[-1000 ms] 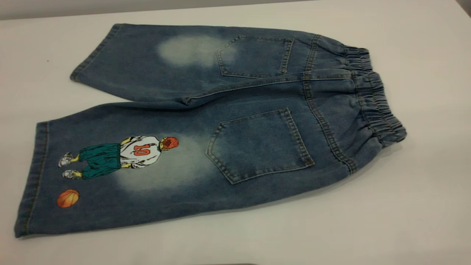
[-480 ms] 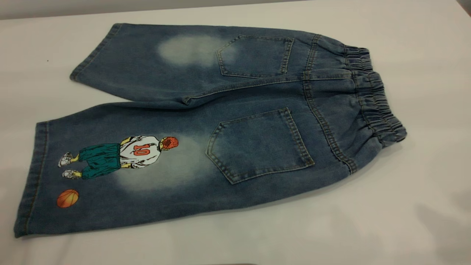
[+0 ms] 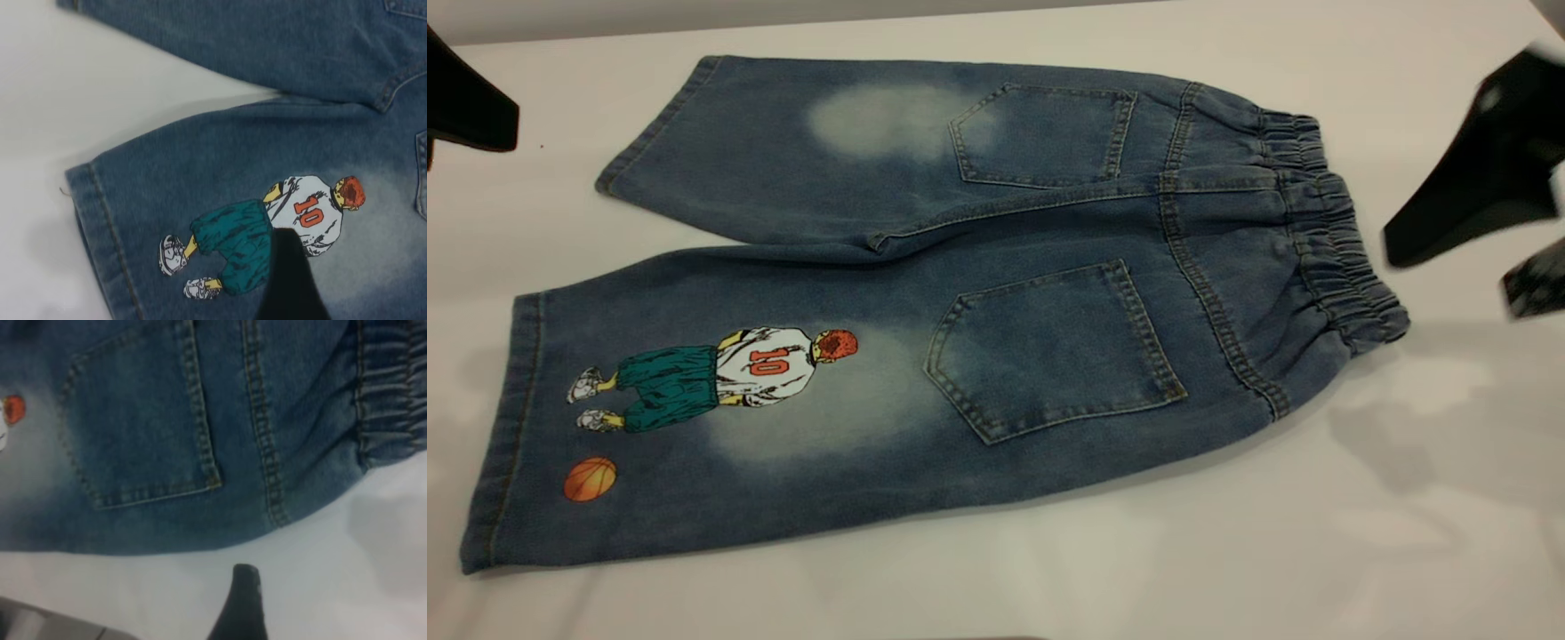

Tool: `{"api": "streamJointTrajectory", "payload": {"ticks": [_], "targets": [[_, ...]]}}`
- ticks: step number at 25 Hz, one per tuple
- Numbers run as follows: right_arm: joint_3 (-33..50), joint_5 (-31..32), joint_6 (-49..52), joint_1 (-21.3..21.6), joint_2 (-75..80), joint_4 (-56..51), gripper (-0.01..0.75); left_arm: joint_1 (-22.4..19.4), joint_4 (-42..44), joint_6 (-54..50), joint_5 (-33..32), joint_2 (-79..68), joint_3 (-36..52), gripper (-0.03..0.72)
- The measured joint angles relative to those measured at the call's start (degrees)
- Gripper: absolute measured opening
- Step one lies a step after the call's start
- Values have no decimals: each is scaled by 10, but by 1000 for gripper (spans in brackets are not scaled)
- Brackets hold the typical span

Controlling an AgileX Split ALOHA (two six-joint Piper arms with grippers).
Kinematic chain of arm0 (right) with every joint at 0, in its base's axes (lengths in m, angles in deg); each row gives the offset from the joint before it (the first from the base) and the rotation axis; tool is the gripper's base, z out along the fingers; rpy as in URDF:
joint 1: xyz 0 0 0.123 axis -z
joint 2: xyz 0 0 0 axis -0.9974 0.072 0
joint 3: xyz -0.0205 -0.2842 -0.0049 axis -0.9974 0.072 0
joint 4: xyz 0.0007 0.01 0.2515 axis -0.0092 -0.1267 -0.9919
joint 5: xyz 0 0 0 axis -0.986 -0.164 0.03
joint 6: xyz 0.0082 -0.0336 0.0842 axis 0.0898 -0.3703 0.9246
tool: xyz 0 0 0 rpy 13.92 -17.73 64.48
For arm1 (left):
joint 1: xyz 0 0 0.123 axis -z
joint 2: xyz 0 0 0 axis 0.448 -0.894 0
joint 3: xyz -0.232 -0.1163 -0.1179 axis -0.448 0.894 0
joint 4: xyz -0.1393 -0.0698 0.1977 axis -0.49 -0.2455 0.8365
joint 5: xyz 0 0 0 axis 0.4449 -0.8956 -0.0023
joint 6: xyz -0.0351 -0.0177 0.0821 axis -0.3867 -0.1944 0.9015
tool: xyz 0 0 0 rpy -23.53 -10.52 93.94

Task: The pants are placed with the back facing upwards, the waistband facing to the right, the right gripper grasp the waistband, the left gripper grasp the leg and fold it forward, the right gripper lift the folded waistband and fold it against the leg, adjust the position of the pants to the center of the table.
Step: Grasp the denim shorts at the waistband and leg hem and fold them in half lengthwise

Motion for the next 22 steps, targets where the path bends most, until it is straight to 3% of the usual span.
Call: {"api": "streamJointTrajectory", "payload": {"ticks": [11,22], "targets": [[-11,-13,-353,0,144,-338,569,0,-6,10,0,0,0,442],[-46,-7,-379,0,229,-366,569,0,-6,10,2,0,0,442]]}}
